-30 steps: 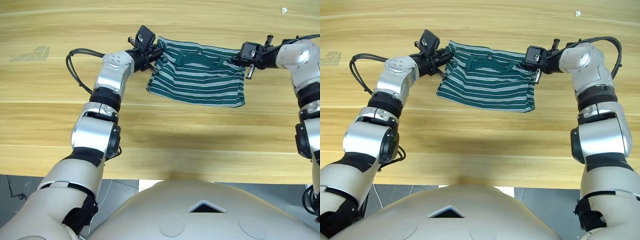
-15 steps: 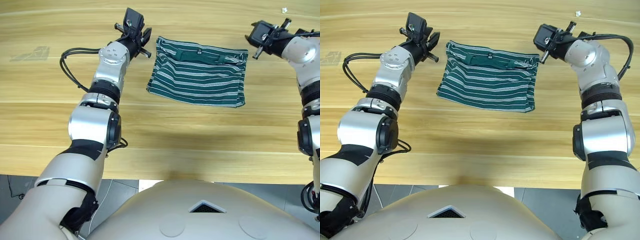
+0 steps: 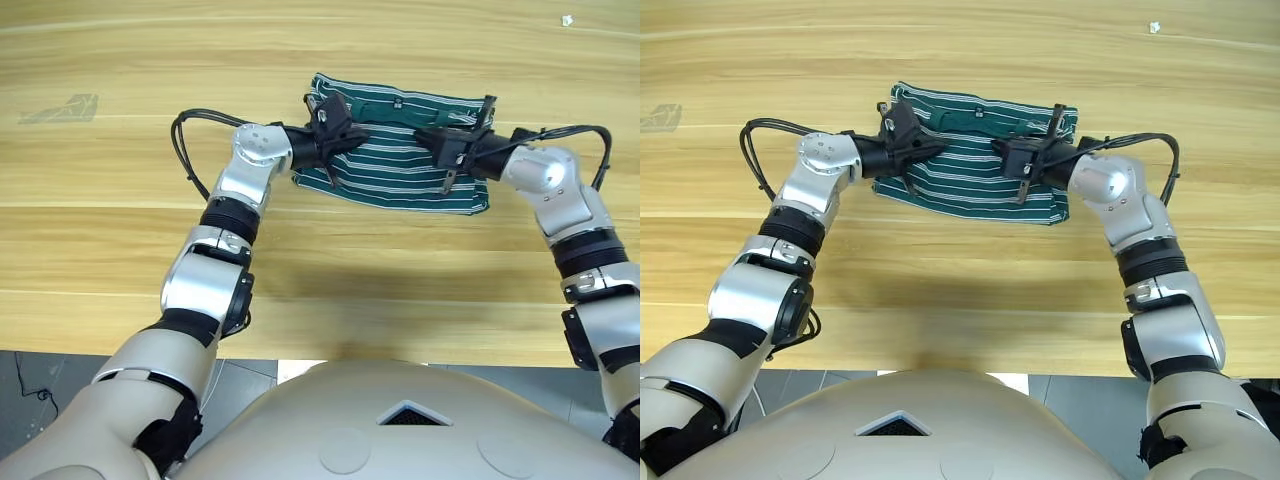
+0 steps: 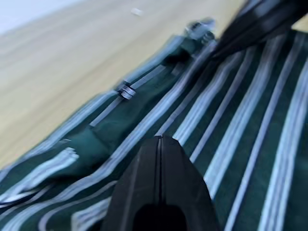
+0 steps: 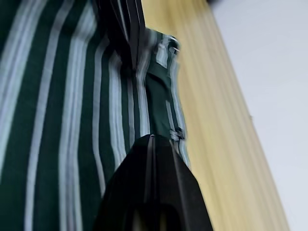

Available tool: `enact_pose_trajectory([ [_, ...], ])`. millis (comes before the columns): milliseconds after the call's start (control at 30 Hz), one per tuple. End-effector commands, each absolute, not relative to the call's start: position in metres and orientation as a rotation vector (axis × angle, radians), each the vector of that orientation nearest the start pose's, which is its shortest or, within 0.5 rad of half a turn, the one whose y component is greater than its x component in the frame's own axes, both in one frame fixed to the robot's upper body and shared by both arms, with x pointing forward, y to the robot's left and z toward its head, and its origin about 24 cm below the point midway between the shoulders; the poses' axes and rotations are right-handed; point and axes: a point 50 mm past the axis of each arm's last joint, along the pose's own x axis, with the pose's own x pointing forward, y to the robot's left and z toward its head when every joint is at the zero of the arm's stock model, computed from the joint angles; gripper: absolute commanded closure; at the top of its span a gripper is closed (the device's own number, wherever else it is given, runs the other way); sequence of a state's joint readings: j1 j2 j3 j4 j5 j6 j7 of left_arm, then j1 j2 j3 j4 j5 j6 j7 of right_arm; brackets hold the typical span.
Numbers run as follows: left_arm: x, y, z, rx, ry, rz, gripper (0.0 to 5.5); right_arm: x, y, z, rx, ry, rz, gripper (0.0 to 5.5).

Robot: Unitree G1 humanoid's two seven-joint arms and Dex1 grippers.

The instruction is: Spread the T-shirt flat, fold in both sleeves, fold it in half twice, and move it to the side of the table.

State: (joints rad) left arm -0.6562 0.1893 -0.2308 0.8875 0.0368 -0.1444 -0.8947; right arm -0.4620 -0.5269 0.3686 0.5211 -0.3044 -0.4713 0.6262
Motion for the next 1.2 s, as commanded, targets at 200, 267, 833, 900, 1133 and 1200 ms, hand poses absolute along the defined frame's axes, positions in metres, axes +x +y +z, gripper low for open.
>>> enact_pose_trajectory([
  [200, 0.323, 0.140, 0.007, 0.446, 0.538, -1.019, 5.49, 0.281, -0.176, 0.025, -1.127, 0.124, 1.094, 5.50],
  [267, 0.309, 0.154, 0.001, 0.422, 0.570, -1.043, 5.49, 0.273, -0.180, 0.021, -1.139, 0.135, 1.114, 5.50],
  [833, 0.168, 0.090, 0.016, 0.090, 0.530, -1.363, 5.49, 0.273, -0.190, 0.017, -1.260, 0.129, 1.039, 5.50],
  [900, 0.177, 0.085, 0.019, 0.080, 0.509, -1.308, 5.49, 0.275, -0.187, 0.018, -1.270, 0.115, 1.032, 5.50],
  [1133, 0.245, 0.073, 0.043, 0.167, 0.316, -0.999, 5.49, 0.269, -0.184, 0.005, -1.455, 0.080, 1.037, 5.50],
  [1200, 0.256, 0.070, 0.035, 0.195, 0.328, -0.960, 5.49, 0.268, -0.182, 0.002, -1.509, 0.065, 1.050, 5.50],
])
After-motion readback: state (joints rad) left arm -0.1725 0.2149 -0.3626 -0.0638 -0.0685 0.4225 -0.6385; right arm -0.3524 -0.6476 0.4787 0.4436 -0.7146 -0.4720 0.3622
